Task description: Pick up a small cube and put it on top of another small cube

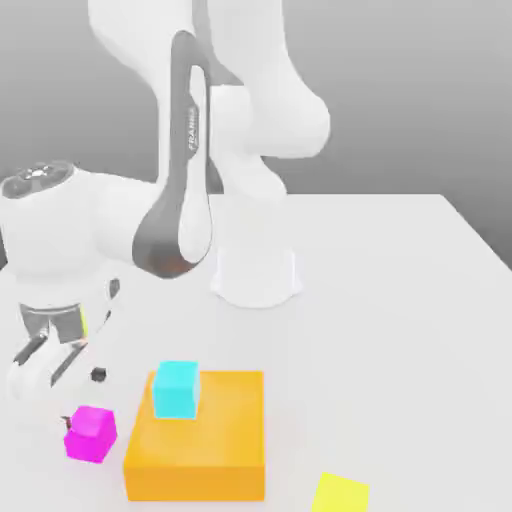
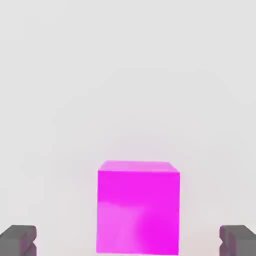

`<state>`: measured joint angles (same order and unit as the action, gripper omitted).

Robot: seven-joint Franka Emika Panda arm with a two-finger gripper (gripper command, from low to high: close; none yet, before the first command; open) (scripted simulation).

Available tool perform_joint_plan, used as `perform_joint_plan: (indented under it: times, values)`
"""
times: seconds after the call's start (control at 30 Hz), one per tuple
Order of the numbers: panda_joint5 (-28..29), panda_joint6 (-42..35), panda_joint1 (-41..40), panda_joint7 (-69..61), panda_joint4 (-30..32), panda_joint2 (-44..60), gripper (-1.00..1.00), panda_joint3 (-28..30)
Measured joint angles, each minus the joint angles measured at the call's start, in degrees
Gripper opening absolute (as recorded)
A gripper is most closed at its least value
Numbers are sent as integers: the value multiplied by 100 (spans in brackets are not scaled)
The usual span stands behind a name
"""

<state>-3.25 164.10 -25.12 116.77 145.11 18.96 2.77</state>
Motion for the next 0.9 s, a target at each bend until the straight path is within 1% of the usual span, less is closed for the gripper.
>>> perform_joint_plan:
  times: [0.03,0.07,0.27,0.33,0.5,0.7,0.9]
  values:
    - [-28,165,-28,-16,-39,207,0,-32]
    - [-56,281,-34,-31,-69,356,-100,-44]
    - [-60,353,-46,-32,-83,431,-100,-56]
    - [-35,191,-25,-14,-42,228,-100,-29]
    - [109,-570,37,6,165,-742,-100,15]
    - [29,-1413,414,-1118,551,-1986,-100,-303]
    - [190,-2169,784,-2099,944,-3124,-100,-482]
